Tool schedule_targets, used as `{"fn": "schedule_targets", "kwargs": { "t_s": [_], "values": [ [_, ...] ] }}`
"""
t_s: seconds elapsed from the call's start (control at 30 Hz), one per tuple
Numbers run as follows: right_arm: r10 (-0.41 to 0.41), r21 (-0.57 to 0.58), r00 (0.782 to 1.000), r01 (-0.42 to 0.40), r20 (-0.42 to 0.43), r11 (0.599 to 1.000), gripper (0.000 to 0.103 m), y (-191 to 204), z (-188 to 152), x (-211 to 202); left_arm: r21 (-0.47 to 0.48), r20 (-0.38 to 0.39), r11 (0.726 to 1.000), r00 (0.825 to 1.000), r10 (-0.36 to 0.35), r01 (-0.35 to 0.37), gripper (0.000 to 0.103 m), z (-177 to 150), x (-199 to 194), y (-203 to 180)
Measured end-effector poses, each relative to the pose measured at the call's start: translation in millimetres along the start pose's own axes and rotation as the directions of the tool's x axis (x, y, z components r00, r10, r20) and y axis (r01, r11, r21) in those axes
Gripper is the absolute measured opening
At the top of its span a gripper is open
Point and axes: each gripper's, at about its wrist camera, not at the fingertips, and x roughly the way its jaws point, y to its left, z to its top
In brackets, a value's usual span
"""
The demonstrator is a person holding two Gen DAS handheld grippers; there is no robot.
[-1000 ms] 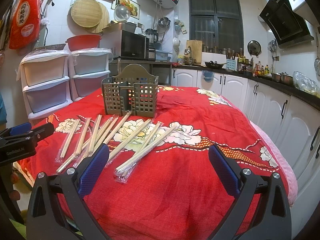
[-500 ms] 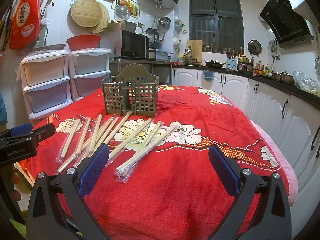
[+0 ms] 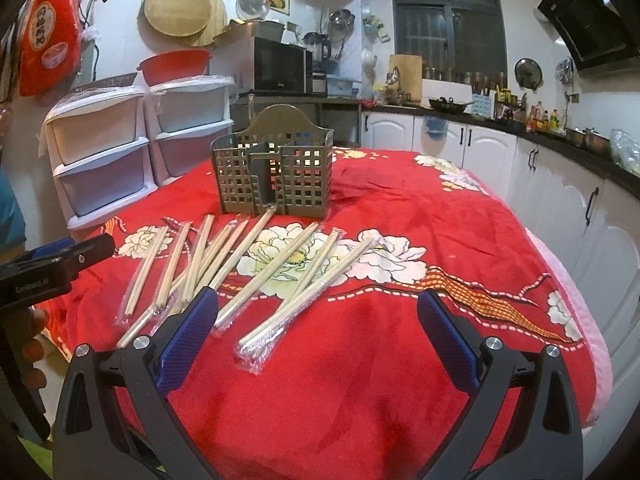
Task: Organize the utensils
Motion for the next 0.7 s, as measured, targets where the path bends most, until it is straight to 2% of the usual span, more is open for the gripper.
{"fn": "schedule_targets", "kwargs": {
  "t_s": [0.4,0.7],
  "values": [
    [0.064,-0.013,0.995,-0.065,-0.071,0.998,0.097,1,38,46,0.016,-0.112,0.999,0.993,-0.027,0.029,0.092,32,39,7],
    [0.071,-0.019,0.985,-0.075,-0.155,0.997,0.097,-2,62,92,-0.016,-0.215,0.998,0.975,-0.063,0.061,0.092,58,78,22]
  ]
}}
